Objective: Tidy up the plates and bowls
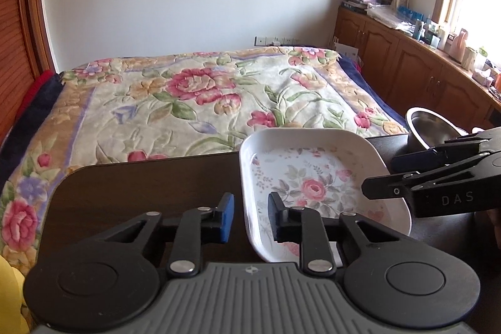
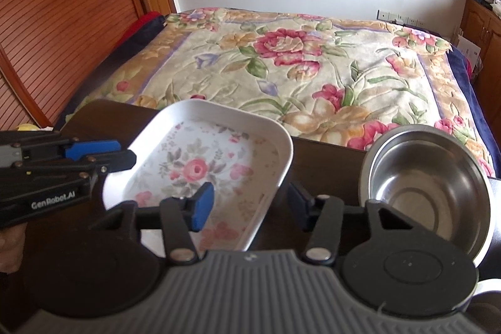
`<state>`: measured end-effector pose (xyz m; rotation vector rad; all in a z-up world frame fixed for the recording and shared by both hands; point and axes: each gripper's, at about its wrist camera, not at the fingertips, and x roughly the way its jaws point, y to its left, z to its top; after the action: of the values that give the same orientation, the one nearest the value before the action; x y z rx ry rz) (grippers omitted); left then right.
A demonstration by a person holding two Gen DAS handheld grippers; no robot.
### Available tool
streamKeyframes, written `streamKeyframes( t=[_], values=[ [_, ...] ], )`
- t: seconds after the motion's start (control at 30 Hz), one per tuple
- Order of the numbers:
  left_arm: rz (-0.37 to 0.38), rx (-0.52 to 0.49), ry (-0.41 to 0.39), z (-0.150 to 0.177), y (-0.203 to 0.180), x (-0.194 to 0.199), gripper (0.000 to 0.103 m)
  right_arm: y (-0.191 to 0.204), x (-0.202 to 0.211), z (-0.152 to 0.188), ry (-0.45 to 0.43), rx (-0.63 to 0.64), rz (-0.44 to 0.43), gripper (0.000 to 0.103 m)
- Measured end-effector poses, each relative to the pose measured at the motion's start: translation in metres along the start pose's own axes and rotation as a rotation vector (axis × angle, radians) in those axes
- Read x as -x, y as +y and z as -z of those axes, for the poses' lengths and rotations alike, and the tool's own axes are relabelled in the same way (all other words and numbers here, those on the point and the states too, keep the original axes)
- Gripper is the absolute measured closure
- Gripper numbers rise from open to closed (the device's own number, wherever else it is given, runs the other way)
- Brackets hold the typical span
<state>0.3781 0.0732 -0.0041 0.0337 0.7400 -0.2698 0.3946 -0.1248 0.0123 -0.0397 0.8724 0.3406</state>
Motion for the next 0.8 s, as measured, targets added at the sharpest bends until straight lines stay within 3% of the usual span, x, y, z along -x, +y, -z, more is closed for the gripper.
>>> streamKeyframes(
  t=[0.37,0.8],
  values=[
    [-0.011,0.025,0.028,0.001,0.006,-0.014,0.078,0.0,-0.008,0.0,0.038,0.016,0.011,0.056],
    [0.01,0.042,0.034,-0.001,0.007,-0.019,0.086,0.002,-0.014,0.001,0.066,-0.028,0.013,0.07]
  ],
)
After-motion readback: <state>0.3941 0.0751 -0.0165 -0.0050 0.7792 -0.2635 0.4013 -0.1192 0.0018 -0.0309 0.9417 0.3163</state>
